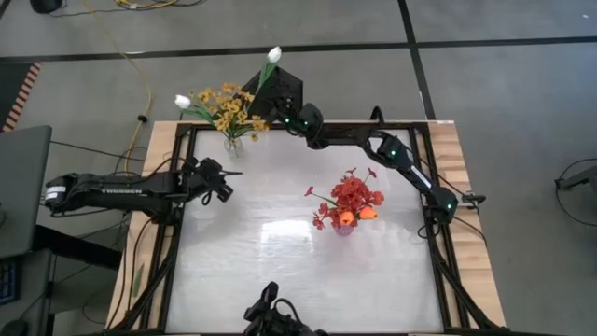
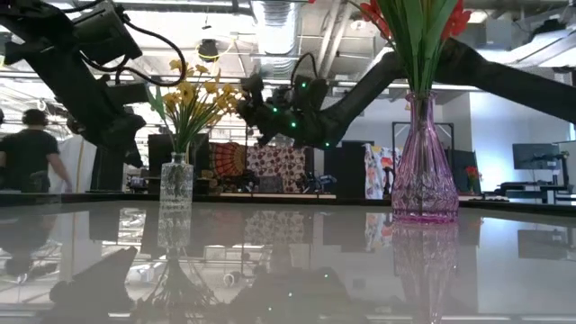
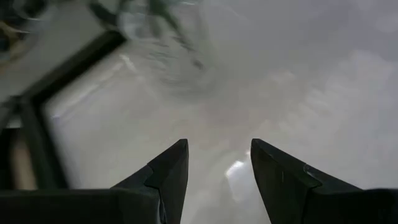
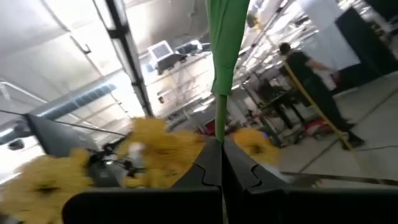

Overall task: Sort flowers into vase by color
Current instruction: Put the white flower into the clear transparent vase

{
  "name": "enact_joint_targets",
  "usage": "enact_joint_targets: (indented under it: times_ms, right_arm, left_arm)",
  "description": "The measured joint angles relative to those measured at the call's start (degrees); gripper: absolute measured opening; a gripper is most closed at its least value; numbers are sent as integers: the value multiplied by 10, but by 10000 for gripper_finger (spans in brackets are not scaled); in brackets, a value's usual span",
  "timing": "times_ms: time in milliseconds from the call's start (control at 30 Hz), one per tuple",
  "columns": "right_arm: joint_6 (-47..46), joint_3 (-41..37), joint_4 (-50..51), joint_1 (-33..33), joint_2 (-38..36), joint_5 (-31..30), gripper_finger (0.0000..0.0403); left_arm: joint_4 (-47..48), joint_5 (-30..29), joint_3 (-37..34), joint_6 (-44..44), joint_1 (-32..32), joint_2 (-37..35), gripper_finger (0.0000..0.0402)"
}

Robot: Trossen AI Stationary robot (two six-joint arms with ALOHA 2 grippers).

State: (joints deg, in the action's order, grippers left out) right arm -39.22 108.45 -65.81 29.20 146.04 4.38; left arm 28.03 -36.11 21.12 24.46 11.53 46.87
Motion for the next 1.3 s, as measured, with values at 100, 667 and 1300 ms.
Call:
enact_joint_targets:
  times_ms: [100,667,1300]
  right_arm:
    - [0,3,-11,-9,-3,6,18]
    - [79,2,-24,-35,-3,-1,18]
    - [140,4,44,-56,6,-31,18]
  left_arm:
    - [-3,-21,0,-21,25,0,164]
    - [-83,85,0,-152,132,0,164]
    - [-83,104,0,-163,137,0,164]
